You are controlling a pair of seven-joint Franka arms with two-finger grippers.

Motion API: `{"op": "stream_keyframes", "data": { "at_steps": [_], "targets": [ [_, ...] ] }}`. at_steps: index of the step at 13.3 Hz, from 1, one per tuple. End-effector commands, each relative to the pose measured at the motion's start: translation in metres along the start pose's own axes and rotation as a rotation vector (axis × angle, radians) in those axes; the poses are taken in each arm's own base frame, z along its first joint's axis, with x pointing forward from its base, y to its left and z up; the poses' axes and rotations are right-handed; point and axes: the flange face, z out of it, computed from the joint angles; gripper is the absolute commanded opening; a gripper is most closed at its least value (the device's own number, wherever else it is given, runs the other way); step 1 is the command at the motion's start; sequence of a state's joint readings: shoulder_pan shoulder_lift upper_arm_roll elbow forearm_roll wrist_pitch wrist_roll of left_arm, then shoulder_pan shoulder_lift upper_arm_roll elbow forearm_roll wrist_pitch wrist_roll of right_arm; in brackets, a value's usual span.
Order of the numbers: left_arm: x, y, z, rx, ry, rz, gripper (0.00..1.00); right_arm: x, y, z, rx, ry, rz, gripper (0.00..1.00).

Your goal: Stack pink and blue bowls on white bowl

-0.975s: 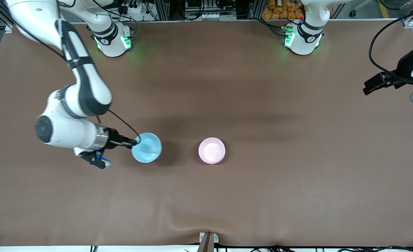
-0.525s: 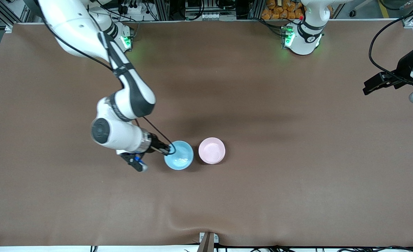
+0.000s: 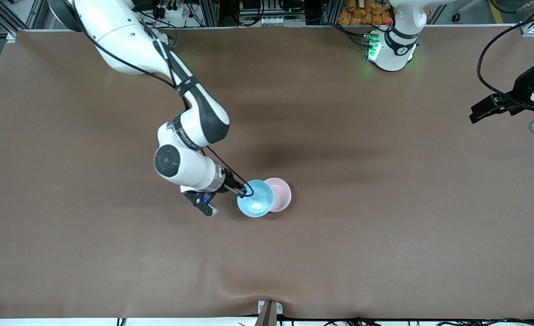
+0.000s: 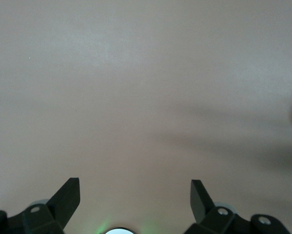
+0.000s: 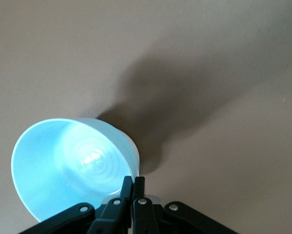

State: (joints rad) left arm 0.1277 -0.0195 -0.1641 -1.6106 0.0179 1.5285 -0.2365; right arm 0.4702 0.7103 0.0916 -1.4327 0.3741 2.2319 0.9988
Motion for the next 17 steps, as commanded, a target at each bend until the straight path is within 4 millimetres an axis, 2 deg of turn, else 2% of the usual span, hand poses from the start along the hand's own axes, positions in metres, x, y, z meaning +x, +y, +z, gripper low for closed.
{"op": "stream_keyframes", "data": {
  "at_steps": [1, 4, 6, 10, 14, 16, 17],
  "targets": [
    [-0.001, -0.004, 0.0, -0.005, 0.008, 0.013, 1.0, -0.018, -0.018, 0.02, 0.022, 0.01, 0.036, 0.0],
    [-0.001, -0.004, 0.002, -0.004, 0.005, 0.015, 1.0, -0.023, -0.019, 0.029, 0.017, 0.003, 0.036, 0.0],
    [-0.001, -0.004, 0.002, -0.004, 0.005, 0.015, 1.0, -0.038, -0.022, 0.034, 0.007, -0.001, 0.016, 0.0],
    [-0.001, -0.004, 0.003, -0.004, 0.003, 0.013, 1.0, -0.029, -0.018, 0.053, 0.01, 0.011, 0.034, 0.0],
    [-0.001, -0.004, 0.004, -0.003, 0.002, 0.015, 1.0, -0.03, -0.018, 0.057, 0.009, 0.01, 0.056, 0.0],
    [-0.001, -0.005, 0.004, -0.004, 0.005, 0.013, 1.0, -0.029, -0.017, 0.069, 0.019, 0.021, 0.062, 0.0],
    [-0.001, -0.005, 0.004, -0.004, 0.005, 0.013, 1.0, -0.027, -0.017, 0.071, 0.028, 0.025, 0.063, 0.34]
  ]
}}
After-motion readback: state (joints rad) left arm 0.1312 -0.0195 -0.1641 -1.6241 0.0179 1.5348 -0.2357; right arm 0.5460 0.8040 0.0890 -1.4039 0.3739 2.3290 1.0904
